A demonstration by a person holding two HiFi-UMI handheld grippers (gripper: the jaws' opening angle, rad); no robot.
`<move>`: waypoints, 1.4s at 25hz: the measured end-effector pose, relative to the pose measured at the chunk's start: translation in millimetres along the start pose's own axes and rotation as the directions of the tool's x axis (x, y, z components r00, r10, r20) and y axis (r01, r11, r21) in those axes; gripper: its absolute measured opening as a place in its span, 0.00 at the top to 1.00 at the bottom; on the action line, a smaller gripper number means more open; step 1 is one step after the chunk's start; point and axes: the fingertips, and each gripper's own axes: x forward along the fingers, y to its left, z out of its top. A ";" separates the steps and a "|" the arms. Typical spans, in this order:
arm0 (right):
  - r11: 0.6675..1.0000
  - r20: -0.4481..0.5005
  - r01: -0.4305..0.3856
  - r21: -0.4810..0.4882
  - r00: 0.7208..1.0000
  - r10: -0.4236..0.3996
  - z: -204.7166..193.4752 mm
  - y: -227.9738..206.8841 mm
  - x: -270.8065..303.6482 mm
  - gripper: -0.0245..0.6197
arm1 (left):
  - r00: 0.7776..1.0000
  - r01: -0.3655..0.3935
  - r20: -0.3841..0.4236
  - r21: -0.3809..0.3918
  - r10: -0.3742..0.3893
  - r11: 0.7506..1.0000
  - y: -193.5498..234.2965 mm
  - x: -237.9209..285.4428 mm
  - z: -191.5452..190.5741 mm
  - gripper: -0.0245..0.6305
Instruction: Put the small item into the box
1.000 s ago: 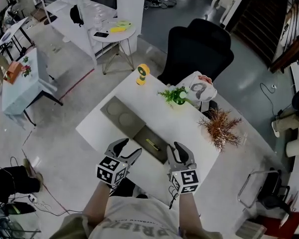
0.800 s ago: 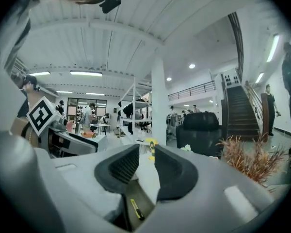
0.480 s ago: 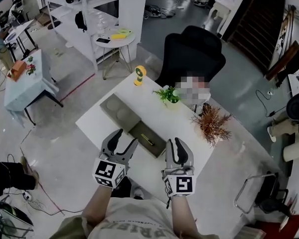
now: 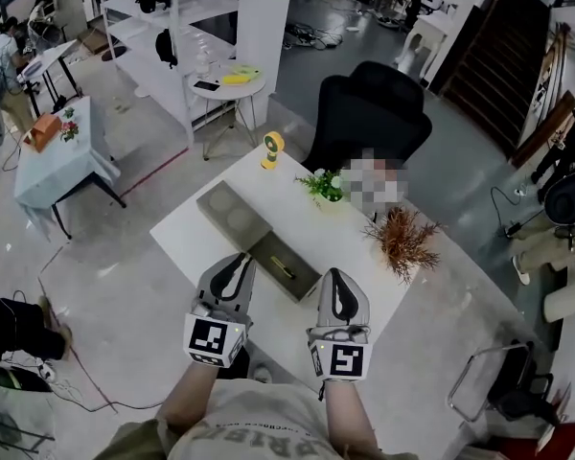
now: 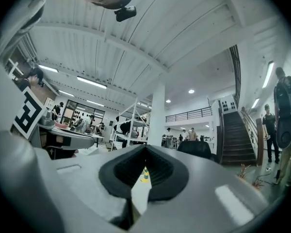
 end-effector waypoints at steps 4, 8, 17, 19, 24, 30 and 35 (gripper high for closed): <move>1.000 0.017 0.006 -0.016 1.000 -0.006 8.1 -0.5 -5.7 0.96 | 0.999 -0.021 0.032 0.008 0.021 1.000 -3.3 -6.6 6.9 0.93; 1.000 0.051 0.014 -0.006 0.999 -0.014 18.7 2.3 -7.9 0.96 | 0.998 -0.032 0.053 0.013 0.031 0.999 -4.8 -10.3 9.8 0.95; 0.999 0.062 0.008 -0.037 0.998 -0.006 19.2 3.8 -12.6 0.96 | 0.993 -0.048 0.107 0.006 0.047 0.999 -9.9 -14.9 23.4 0.95; 0.999 0.070 0.004 -0.034 0.998 -0.002 20.8 5.3 -12.3 0.96 | 0.993 -0.055 0.109 0.012 0.053 0.998 -9.1 -15.5 23.7 0.95; 0.999 0.074 0.005 -0.036 0.997 -0.002 24.8 8.9 -9.8 0.96 | 0.991 -0.058 0.124 0.022 0.055 0.998 -12.6 -16.3 28.8 0.95; 0.997 0.059 -0.006 -0.071 0.998 0.010 23.9 12.3 -7.2 0.96 | 0.989 -0.068 0.132 0.013 0.065 0.998 -10.6 -14.6 32.2 0.95; 1.000 0.130 0.010 0.004 0.991 -0.011 39.7 16.4 -2.5 0.96 | 0.990 -0.073 0.120 0.033 0.068 0.997 -8.4 -16.1 28.5 0.95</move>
